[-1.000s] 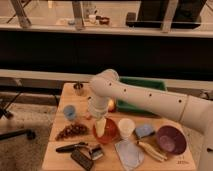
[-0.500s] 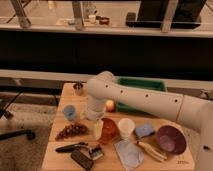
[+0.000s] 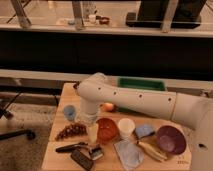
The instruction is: Place grapes in red bowl
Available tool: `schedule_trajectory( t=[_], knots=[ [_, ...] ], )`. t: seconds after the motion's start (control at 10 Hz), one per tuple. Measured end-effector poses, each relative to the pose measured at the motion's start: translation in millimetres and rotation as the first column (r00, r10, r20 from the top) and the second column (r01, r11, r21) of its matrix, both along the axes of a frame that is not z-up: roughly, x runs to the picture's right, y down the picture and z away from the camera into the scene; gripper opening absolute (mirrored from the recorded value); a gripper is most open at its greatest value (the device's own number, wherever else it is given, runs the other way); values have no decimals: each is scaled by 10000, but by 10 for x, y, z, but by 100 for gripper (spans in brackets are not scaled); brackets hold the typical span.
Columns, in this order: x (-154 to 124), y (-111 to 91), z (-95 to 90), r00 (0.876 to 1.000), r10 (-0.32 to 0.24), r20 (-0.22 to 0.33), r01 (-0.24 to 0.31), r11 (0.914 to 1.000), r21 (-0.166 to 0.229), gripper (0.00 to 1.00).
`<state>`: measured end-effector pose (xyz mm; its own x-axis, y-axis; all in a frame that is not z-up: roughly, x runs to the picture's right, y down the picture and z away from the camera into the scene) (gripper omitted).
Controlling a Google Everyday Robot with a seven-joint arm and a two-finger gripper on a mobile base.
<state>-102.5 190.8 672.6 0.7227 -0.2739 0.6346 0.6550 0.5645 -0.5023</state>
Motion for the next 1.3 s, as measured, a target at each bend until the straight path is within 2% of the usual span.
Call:
schedule_trajectory(
  t=[0.1,0.4,0.9,1.3],
  knots=[
    [-92,28,-37,9999,-139,95,138,9999,68,80],
    [-160,34,-42,9996,-54,288,49,9998,182,80],
    [-193,-152,83,9943,779,724,-780,9970,-24,80],
    [-189,-300,170,9894,1210,798,-1214,9926,-4,80]
  ],
)
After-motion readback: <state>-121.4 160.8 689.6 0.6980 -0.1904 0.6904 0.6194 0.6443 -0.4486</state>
